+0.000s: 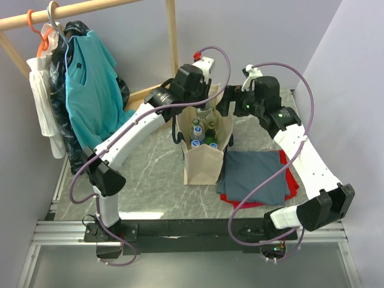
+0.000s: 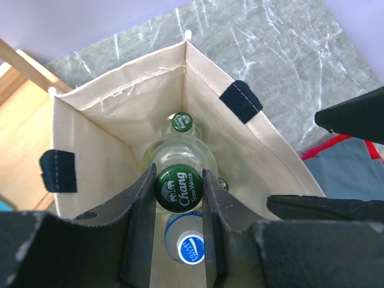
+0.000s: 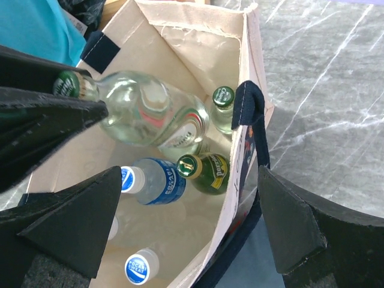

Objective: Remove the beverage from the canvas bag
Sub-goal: Take out the drink from the canvas bag.

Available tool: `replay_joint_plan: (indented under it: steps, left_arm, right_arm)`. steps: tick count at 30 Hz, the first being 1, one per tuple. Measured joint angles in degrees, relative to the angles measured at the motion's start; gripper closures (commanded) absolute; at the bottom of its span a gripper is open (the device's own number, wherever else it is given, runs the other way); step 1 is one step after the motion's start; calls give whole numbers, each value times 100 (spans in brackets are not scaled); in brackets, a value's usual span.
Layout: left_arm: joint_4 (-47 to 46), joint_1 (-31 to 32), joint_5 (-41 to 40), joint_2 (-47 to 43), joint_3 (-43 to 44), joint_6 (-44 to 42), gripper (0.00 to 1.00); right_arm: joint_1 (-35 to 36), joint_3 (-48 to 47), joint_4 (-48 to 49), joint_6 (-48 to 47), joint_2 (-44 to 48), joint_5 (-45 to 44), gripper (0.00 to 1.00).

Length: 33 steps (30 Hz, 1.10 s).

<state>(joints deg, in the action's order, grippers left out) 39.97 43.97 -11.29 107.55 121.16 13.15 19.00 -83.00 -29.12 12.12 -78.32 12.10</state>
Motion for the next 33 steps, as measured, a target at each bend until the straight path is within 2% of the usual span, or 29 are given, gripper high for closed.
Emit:
replay_joint_plan:
  steps: [17,33]
  left_arm:
    - [804,0,-214,-9,516,-219,99]
    - [890,0,-247,-490,608,-299,99]
  right_arm:
    - [0,286,118,2,133,118,0]
    - [0,234,125,48,122,282,0]
